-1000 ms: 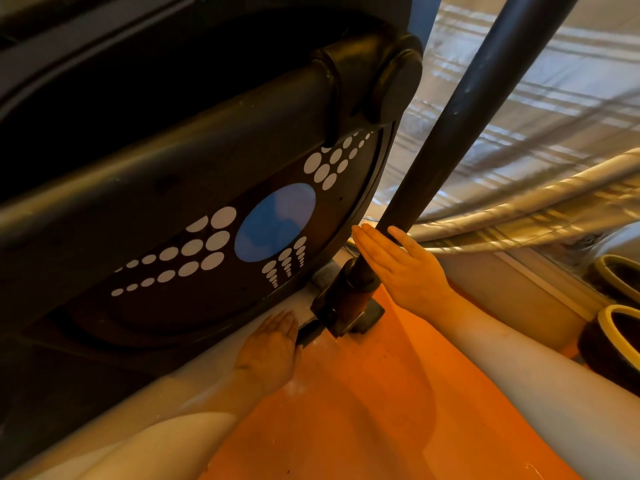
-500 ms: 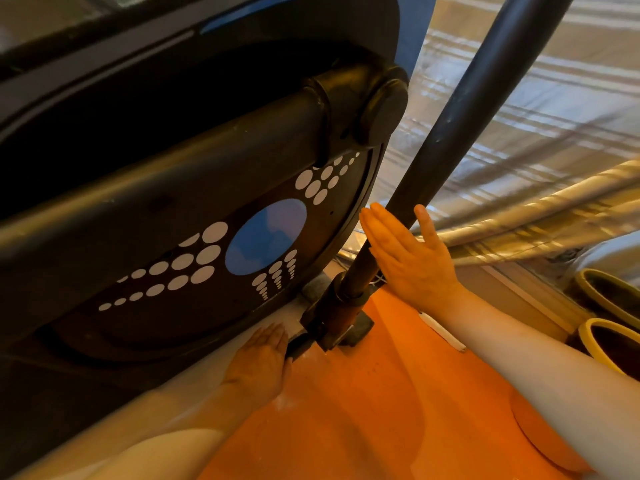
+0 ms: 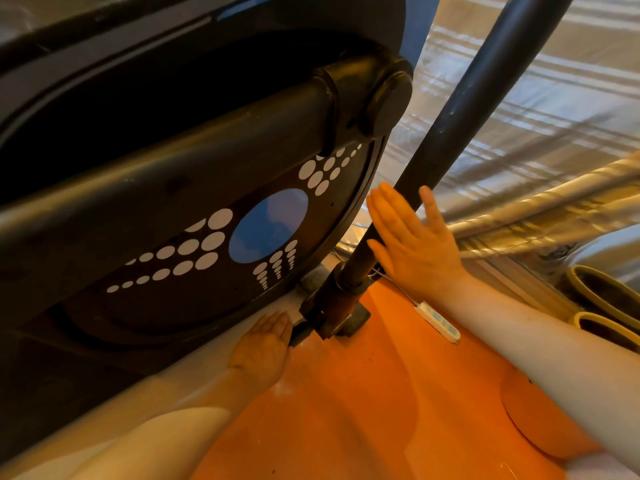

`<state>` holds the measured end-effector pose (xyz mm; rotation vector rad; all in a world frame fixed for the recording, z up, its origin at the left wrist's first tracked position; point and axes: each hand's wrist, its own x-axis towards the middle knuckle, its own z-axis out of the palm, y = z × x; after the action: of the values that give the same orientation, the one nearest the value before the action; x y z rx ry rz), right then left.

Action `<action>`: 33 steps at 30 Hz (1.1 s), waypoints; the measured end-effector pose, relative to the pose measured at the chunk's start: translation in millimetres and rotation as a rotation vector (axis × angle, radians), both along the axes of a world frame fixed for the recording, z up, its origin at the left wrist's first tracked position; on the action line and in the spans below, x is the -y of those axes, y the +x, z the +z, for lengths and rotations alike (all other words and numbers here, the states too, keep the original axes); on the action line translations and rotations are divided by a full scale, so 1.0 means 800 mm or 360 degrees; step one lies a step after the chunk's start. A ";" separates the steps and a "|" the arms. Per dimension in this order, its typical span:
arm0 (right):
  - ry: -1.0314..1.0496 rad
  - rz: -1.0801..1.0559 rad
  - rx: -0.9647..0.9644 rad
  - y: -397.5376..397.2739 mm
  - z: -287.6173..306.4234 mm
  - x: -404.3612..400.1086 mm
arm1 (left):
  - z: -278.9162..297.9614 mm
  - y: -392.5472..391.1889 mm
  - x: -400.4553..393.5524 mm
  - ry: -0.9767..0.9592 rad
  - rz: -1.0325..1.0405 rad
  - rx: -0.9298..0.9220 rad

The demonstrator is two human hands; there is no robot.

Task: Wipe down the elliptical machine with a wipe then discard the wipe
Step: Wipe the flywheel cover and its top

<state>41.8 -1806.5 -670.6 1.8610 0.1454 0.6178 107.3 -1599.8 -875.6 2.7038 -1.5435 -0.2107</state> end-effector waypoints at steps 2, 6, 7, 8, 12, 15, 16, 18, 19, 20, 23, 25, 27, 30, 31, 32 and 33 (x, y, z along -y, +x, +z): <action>-0.0091 -0.0077 -0.0118 -0.003 -0.009 0.001 | 0.001 0.000 0.001 0.0021 -0.0010 0.0036; -0.0286 -0.0030 -0.0126 -0.009 0.018 0.010 | 0.001 -0.003 0.001 0.0046 -0.0096 0.0209; -0.0310 0.0007 -0.0088 -0.010 0.030 0.011 | 0.001 -0.004 0.001 0.0041 -0.0115 0.0248; -0.0320 0.0038 -0.0041 -0.010 0.043 0.011 | -0.001 -0.005 0.001 0.0042 -0.0133 0.0284; -0.0259 0.0045 0.0070 -0.006 0.082 0.004 | -0.002 -0.009 -0.001 0.0097 -0.0221 0.0371; -0.0144 0.0019 0.0063 -0.007 0.081 -0.007 | -0.004 -0.011 -0.004 0.0085 -0.0256 0.0407; -0.0118 0.0005 0.0056 -0.008 0.079 -0.010 | -0.005 -0.011 -0.005 0.0082 -0.0265 0.0428; -0.0099 -0.0008 0.0035 -0.008 0.077 -0.014 | -0.007 -0.012 -0.010 0.0104 -0.0285 0.0483; -0.0117 -0.0002 0.0017 -0.008 0.080 -0.015 | -0.008 -0.013 -0.011 0.0127 -0.0296 0.0505; -0.0174 0.0004 -0.0003 -0.008 0.084 -0.014 | -0.008 -0.013 -0.012 0.0153 -0.0309 0.0525; -0.0474 0.0022 -0.0061 -0.009 0.113 -0.007 | -0.008 -0.014 -0.011 0.0182 -0.0335 0.0599; -0.0582 0.0052 -0.0020 -0.009 0.145 -0.008 | -0.009 -0.014 -0.009 0.0182 -0.0360 0.0677; -0.0436 0.0034 -0.0042 -0.010 0.173 -0.014 | -0.009 -0.015 -0.010 0.0210 -0.0364 0.0738; -0.0136 -0.0008 -0.0166 -0.016 0.188 -0.028 | -0.006 -0.017 -0.013 0.0226 -0.0330 0.0721; -0.0140 -0.0007 -0.0165 -0.018 0.187 -0.031 | -0.004 -0.017 -0.014 0.0233 -0.0335 0.0722; -0.0142 -0.0009 -0.0171 -0.018 0.184 -0.033 | -0.002 -0.017 -0.015 0.0230 -0.0357 0.0734; -0.0122 -0.0020 -0.0182 -0.018 0.182 -0.036 | -0.001 -0.018 -0.016 0.0222 -0.0388 0.0743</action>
<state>27.6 -1778.0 -525.0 1.8218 0.2293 0.4910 92.9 -1586.8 -876.5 2.8004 -2.0473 0.3511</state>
